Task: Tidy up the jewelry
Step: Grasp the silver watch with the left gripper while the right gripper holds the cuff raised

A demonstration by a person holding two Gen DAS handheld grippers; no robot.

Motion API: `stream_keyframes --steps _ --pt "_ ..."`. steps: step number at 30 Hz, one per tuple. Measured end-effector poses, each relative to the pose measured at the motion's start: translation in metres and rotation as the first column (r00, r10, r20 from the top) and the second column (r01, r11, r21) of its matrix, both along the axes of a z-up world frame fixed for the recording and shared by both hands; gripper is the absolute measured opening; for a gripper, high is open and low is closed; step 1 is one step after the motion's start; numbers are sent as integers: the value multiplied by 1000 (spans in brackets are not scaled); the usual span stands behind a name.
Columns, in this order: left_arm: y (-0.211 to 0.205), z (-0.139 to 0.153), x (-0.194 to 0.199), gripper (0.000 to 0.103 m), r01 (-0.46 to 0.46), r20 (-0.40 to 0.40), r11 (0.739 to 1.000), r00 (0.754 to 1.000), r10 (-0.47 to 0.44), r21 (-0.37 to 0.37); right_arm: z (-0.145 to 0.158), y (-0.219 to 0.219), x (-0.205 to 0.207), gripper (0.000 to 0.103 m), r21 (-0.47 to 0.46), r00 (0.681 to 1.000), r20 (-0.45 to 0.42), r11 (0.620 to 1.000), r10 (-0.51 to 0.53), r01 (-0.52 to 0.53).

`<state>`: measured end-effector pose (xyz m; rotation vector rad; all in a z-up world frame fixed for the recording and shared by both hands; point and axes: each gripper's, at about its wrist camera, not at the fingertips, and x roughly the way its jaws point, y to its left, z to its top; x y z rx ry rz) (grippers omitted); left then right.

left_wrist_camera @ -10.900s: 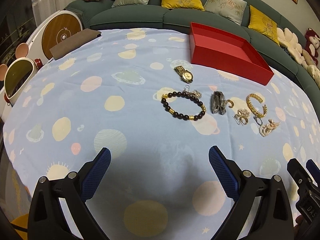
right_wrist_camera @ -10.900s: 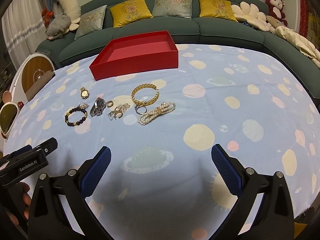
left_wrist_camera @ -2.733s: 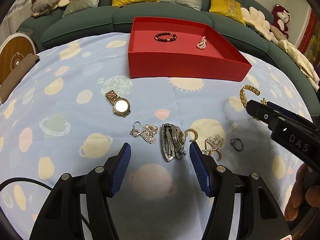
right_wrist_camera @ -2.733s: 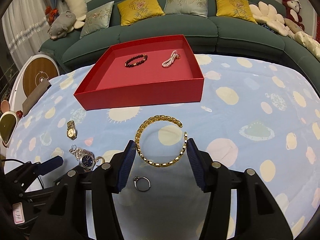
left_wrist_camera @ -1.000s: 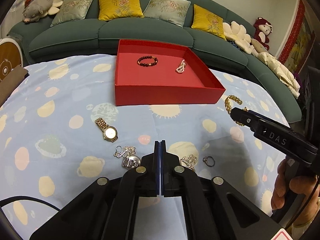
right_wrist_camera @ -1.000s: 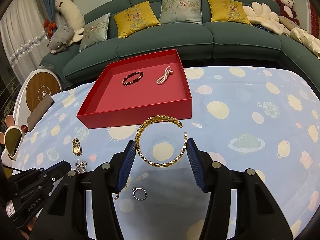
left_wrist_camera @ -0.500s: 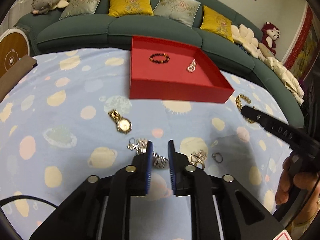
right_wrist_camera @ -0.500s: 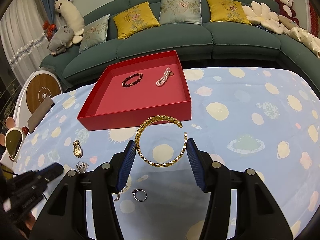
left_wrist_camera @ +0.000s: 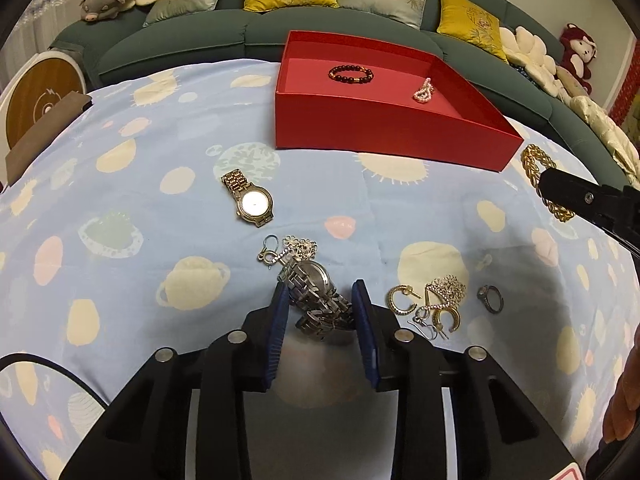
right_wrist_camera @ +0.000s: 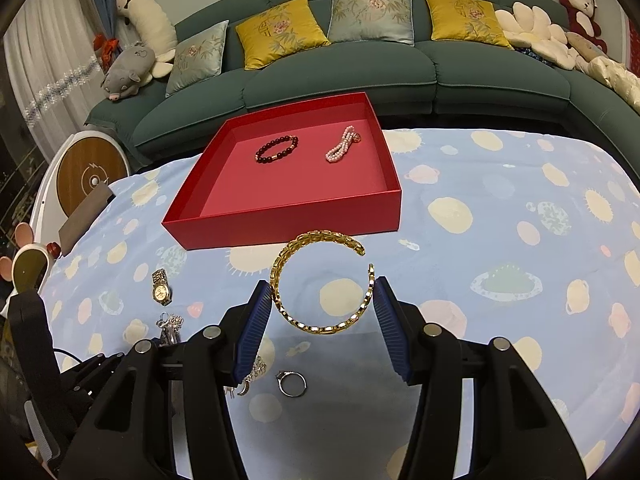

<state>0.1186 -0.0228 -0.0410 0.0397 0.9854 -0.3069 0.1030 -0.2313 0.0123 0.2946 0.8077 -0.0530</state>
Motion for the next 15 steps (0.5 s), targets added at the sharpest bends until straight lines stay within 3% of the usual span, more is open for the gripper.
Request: stream_keyframes --steps 5,15 --pt "1 7 -7 10 51 12 998 999 -51 -27 -4 12 -3 51 0 999 -13 999 36 -36" --pt "5 20 -13 7 84 7 993 996 -84 -84 -2 20 -10 51 0 998 -7 998 55 -55"
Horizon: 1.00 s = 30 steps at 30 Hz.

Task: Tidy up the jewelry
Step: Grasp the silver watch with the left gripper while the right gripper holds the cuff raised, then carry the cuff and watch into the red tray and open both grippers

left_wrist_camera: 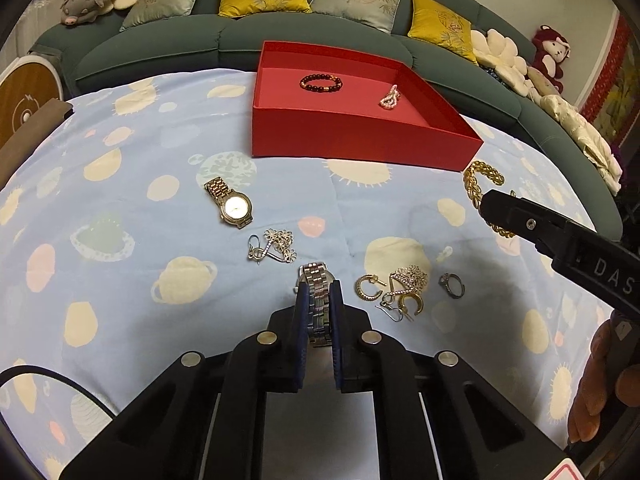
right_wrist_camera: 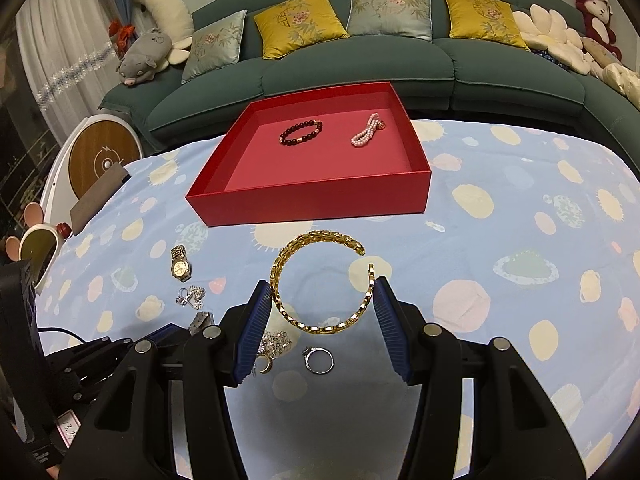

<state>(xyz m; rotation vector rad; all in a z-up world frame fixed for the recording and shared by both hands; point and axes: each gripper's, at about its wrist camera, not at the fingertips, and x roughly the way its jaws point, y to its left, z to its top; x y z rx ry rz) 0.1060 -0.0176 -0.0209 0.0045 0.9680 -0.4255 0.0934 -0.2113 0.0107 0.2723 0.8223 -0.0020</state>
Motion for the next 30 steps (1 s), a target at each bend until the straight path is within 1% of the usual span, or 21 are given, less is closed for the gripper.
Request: stream_keyframes --steps 8,13,15,18,20,22,24,25,27,30 --pt "4 30 3 7 8 42 998 999 -5 -65 10 -10 -2 51 17 999 27 1000 -19 19" --pt "2 63 10 7 16 95 994 995 -5 -111 21 -14 1 51 13 998 56 1000 -21 21" --pt "-4 82 18 7 25 131 991 991 -8 -129 29 -15 9 51 3 998 69 1000 -9 9" --pt "-17 108 38 7 42 197 990 980 -14 -138 43 -19 27 51 -44 994 105 999 10 -6" --pt "-29 119 57 7 42 243 992 970 -13 -116 47 -24 43 51 -40 992 122 999 8 -3" --pt "-41 122 82 7 37 263 995 965 -11 -94 48 -31 63 51 -31 992 123 1000 3 1" --pt "-49 118 108 7 26 246 995 969 -1 -98 46 -36 84 51 -39 993 120 999 -2 7" --pt "-52 114 120 7 22 233 994 972 3 -105 45 -38 92 51 -44 993 120 999 -6 11" --pt "-56 102 139 7 -1 224 996 974 22 -94 39 -42 107 51 -40 994 110 999 -7 11" --pt "-58 81 160 7 -24 195 998 980 36 -64 21 -50 125 51 -5 998 65 1000 -7 7"
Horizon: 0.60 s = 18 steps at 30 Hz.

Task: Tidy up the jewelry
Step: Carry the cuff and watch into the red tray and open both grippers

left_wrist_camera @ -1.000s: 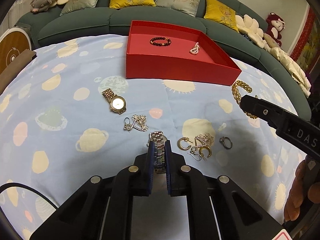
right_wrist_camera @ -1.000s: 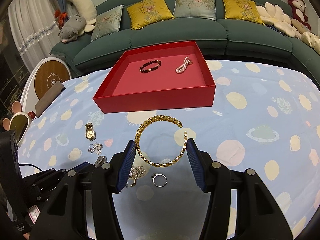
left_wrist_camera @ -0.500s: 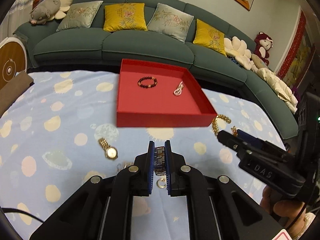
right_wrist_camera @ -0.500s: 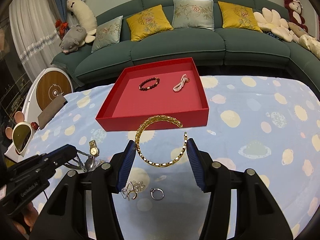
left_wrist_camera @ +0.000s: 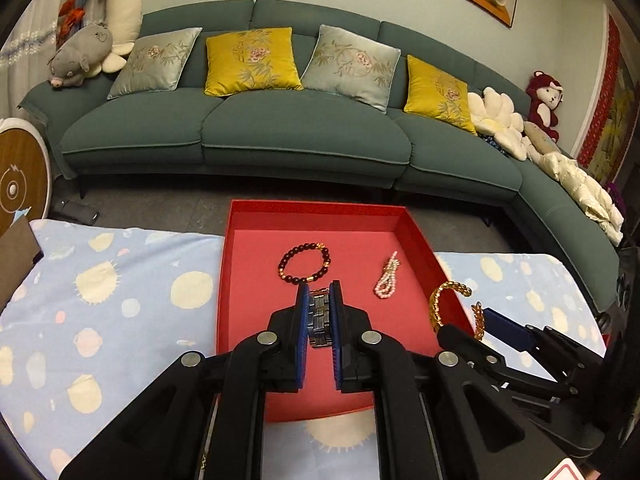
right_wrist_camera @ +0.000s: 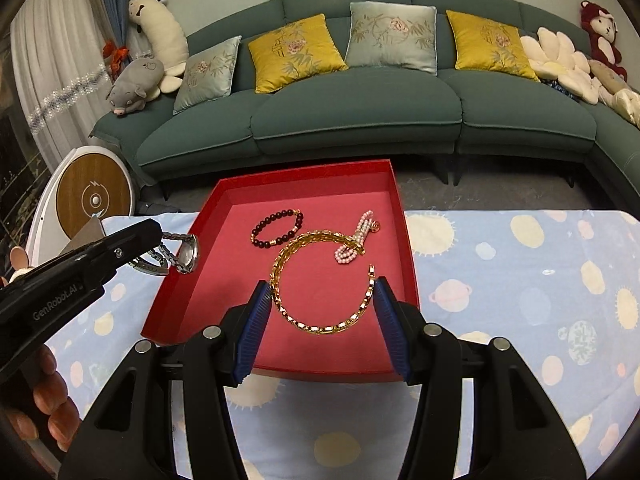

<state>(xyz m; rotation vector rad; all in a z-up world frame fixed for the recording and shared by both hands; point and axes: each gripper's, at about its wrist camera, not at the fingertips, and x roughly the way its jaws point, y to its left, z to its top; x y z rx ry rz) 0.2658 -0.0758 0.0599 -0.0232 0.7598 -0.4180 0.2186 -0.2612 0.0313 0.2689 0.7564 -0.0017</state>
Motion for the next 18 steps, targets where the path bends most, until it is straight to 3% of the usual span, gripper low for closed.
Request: stream_keyframes --steps 8,14,18 --pt "5 -38 24 7 -19 -38 1000 999 19 6 -34 -2 19 51 -4 999 -48 1000 -6 5" --pt "7 -43 28 10 -40 -19 999 999 39 -31 -45 -7 23 52 0 999 -54 1000 1 -1" --pt "10 -44 31 11 -59 -49 997 997 57 -52 -45 -7 22 55 7 999 -46 1000 10 -10"
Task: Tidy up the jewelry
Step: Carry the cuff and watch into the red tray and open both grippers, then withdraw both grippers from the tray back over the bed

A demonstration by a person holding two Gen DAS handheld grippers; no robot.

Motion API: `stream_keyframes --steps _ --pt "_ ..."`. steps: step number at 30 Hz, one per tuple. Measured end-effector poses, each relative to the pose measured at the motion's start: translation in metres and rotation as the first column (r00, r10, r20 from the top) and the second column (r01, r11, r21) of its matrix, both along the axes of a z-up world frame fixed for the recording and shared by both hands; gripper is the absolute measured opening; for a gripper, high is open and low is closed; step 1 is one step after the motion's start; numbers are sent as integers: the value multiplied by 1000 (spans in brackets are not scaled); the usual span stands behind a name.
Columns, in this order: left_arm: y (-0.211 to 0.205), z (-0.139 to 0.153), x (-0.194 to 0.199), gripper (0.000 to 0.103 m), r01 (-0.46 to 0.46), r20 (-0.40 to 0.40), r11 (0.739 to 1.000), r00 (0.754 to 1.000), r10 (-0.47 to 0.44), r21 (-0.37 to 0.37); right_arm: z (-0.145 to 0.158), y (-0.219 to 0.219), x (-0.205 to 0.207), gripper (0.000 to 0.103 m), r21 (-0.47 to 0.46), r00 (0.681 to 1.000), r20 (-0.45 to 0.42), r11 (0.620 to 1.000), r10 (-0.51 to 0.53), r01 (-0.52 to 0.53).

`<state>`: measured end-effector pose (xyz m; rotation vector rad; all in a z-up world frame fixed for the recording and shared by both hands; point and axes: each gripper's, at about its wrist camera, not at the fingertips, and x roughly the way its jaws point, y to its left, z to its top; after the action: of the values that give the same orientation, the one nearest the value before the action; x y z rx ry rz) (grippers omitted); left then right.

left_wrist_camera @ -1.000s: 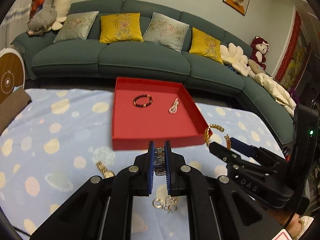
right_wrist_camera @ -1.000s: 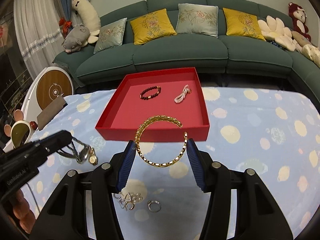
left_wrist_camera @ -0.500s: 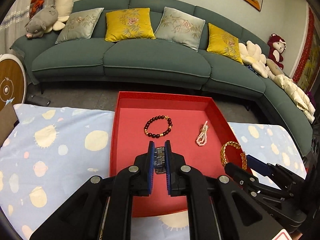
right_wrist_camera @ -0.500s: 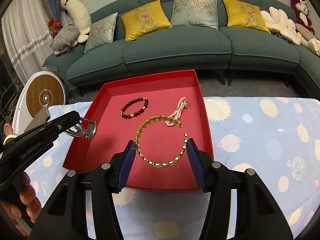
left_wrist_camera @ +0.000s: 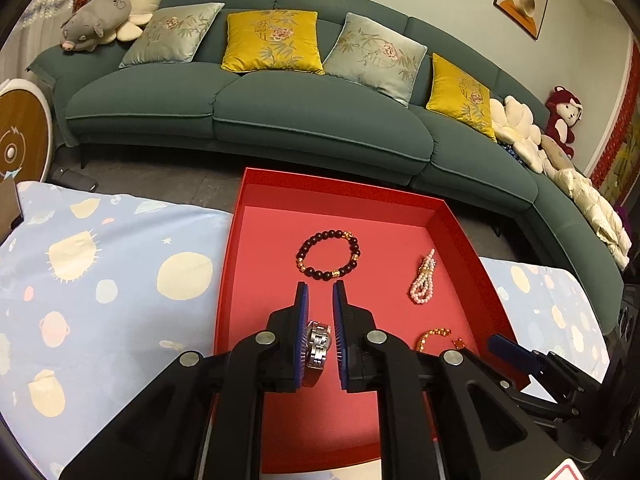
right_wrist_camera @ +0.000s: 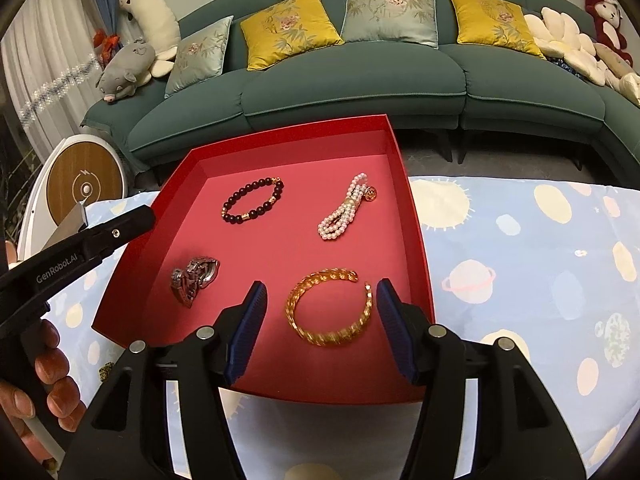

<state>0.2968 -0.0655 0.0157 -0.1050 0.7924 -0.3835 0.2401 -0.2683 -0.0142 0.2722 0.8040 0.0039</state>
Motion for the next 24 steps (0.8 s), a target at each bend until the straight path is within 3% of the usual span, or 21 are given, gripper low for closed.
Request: stream_keyframes --steps 7,13,18,24 --pt "6 2 -26 11 -16 10 996 1000 15 85 1 6 -12 55 -24 1000 -23 1000 5 -6" --pt "13 -21 -41 11 -18 -14 974 1000 22 225 4 17 -30 54 -71 999 -29 997 15 -17" --pt "19 -27 -49 11 -9 5 968 1000 8 250 4 22 -40 54 -54 999 -42 999 -12 10" --pt "30 -21 -49 11 -26 -8 982 1000 28 188 11 25 -49 54 -52 999 -36 998 -33 31"
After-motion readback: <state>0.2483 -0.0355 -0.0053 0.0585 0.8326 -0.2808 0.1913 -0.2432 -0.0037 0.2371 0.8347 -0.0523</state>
